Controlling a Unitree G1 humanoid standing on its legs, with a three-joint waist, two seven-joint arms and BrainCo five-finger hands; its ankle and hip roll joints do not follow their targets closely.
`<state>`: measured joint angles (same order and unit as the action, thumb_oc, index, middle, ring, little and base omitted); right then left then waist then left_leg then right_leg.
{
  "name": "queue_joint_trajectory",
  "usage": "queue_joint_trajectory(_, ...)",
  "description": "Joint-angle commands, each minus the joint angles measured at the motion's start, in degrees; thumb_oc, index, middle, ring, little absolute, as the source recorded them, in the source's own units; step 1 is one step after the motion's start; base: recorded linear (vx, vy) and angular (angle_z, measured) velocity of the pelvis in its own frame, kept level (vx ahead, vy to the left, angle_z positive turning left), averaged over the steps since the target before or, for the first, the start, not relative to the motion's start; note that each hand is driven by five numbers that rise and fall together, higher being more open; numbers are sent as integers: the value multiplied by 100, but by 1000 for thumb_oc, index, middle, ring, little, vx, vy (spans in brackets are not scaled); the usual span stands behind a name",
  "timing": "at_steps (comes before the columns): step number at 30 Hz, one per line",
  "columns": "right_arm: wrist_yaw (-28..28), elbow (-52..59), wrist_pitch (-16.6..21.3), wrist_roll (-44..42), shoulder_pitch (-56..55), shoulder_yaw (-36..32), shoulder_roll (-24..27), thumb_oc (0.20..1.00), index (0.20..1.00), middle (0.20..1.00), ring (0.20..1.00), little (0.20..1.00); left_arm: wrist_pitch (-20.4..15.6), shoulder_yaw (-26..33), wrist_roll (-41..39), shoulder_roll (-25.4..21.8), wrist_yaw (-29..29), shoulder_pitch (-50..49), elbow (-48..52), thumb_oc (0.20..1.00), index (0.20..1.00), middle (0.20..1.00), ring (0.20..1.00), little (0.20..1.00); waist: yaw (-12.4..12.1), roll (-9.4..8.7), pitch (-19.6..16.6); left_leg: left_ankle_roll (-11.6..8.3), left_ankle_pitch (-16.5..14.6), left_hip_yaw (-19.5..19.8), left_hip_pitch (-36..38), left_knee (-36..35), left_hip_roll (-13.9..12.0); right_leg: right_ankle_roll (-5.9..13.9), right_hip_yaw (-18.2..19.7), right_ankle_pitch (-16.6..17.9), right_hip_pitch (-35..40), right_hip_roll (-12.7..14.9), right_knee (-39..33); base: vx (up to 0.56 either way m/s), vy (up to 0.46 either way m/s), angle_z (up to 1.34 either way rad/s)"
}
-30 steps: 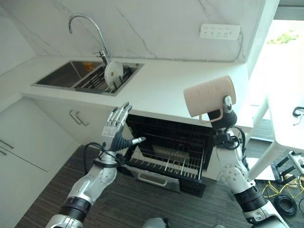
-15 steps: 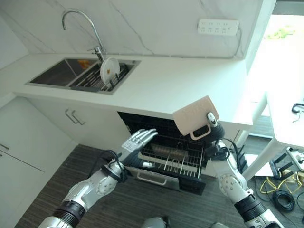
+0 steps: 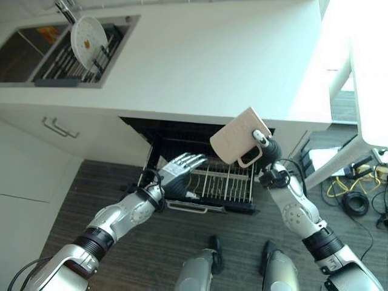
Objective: Place the dishes in the dishwasher.
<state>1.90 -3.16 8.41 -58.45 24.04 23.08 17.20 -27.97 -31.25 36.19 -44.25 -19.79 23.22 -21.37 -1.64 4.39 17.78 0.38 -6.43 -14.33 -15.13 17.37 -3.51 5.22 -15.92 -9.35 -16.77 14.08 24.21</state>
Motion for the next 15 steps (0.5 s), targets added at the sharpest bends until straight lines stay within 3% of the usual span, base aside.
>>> queue_joint_trajectory(1, -199, 264, 120, 253, 361, -29, -173, 200, 200, 200, 200, 200, 33, 59, -365, -359, -233, 159, 114, 1000, 1000, 1000, 1000, 1000, 25, -154, -163, -424, 121, 636, -52, -18, -73, 419, 310, 652, 259, 14, -702, -77, 28, 1)
queue_joint_trajectory(7, -53, -6, 29, 451, 769, -12, -165, 200, 200, 200, 200, 200, -71, -122, -533, -534, 118, 586, 182, 1000, 1000, 1000, 1000, 1000, -9, -144, 165, -437, 201, 679, -301, -18, -46, 413, 284, 740, 40, 17, -702, -63, 28, 5)
queue_joint_trajectory(15, -61, -386, -15, 459, 909, 19, -67, 200, 200, 200, 200, 200, -255, -228, -1125, -863, 1380, 745, 791, 1000, 1000, 1000, 1000, 1000, -102, -113, 355, -449, 247, 709, -439, -18, -10, 433, 200, 798, -56, 55, -702, -44, 10, 4)
